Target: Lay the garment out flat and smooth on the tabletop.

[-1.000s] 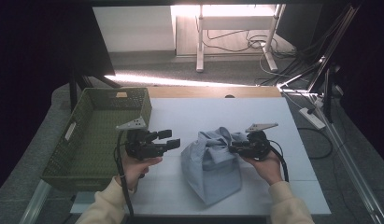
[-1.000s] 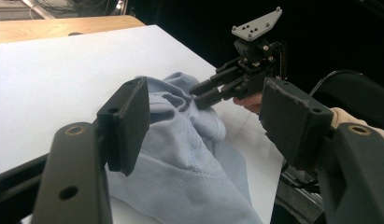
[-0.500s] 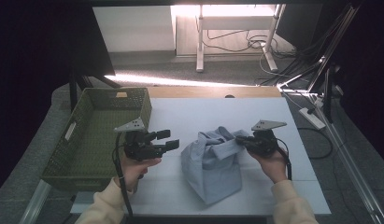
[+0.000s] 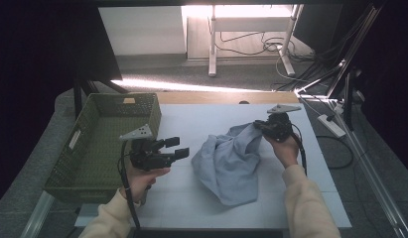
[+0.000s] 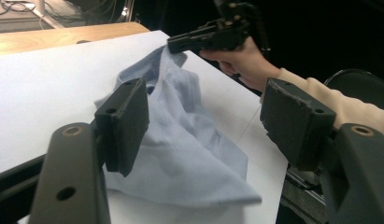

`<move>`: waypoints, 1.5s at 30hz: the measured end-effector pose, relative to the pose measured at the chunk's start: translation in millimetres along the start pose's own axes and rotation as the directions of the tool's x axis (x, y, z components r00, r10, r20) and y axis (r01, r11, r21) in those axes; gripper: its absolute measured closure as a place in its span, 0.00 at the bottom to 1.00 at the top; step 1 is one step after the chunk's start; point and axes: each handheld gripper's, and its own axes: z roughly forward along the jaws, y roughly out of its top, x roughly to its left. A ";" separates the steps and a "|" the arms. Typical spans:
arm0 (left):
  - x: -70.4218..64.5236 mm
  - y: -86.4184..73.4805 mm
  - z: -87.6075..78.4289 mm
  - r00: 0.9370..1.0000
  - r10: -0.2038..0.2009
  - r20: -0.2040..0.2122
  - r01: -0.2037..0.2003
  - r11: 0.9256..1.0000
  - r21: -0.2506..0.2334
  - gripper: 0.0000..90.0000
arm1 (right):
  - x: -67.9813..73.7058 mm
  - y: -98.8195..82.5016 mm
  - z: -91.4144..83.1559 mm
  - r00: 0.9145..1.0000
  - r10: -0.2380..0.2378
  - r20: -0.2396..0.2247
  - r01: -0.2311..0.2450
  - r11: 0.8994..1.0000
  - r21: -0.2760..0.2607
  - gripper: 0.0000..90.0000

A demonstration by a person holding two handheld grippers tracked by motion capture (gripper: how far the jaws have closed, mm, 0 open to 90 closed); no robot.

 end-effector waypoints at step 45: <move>13.2 -7.4 -11.5 0.996 -0.005 -0.092 0.007 1.000 0.023 0.35 | 89.6 -37.7 -66.9 0.975 -0.002 -0.223 -0.017 0.996 -0.084 0.40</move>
